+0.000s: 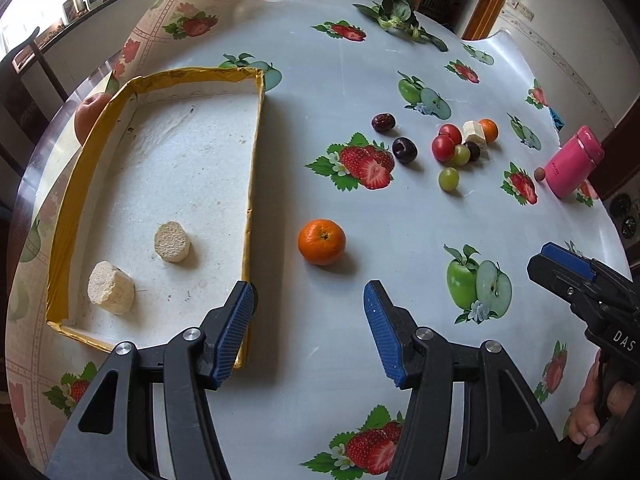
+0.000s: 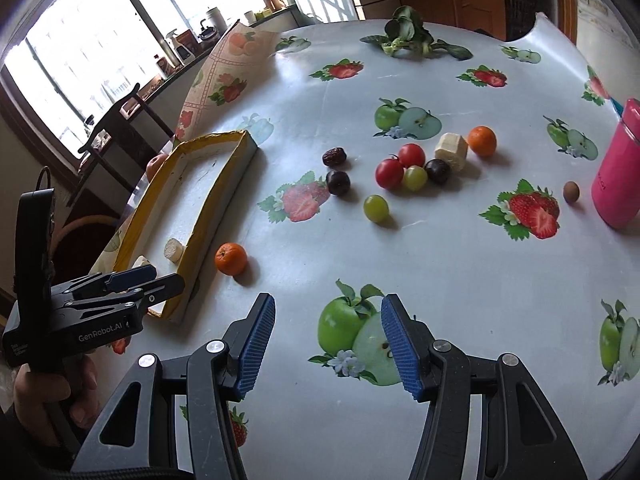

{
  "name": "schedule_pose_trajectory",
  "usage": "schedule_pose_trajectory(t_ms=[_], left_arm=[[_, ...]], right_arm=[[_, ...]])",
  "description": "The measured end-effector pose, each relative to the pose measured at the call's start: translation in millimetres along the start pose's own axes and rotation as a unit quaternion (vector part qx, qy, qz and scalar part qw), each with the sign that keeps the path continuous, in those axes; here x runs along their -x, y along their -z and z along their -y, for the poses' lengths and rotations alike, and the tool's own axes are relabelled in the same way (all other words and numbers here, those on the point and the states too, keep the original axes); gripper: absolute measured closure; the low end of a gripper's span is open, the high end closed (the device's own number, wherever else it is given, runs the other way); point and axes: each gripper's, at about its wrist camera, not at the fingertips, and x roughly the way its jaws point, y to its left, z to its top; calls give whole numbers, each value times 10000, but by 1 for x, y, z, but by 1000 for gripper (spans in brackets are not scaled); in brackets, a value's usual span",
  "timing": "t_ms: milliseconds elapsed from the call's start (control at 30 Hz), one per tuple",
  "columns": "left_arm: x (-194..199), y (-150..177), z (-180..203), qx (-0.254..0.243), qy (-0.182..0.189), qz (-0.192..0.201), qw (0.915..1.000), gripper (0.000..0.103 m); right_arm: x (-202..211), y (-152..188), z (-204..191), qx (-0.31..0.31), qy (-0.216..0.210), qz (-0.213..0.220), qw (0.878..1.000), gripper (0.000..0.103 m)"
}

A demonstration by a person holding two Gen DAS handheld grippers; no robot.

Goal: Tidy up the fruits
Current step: 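Grasp the tangerine with the left gripper while the right grasps the small brown fruit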

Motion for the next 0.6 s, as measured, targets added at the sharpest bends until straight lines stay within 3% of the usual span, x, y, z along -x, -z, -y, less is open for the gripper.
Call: schedule_pose_trajectory(t_ms=[500,600], left_arm=[[-39,-13,10,202,20,-320,9993,47],[-47,-18,7,228,-23,-370,9991,47]], right_arm=[[1,4,62,-453,478,87,9978,46],[-1,0,76,-491,874,212,9947,46]])
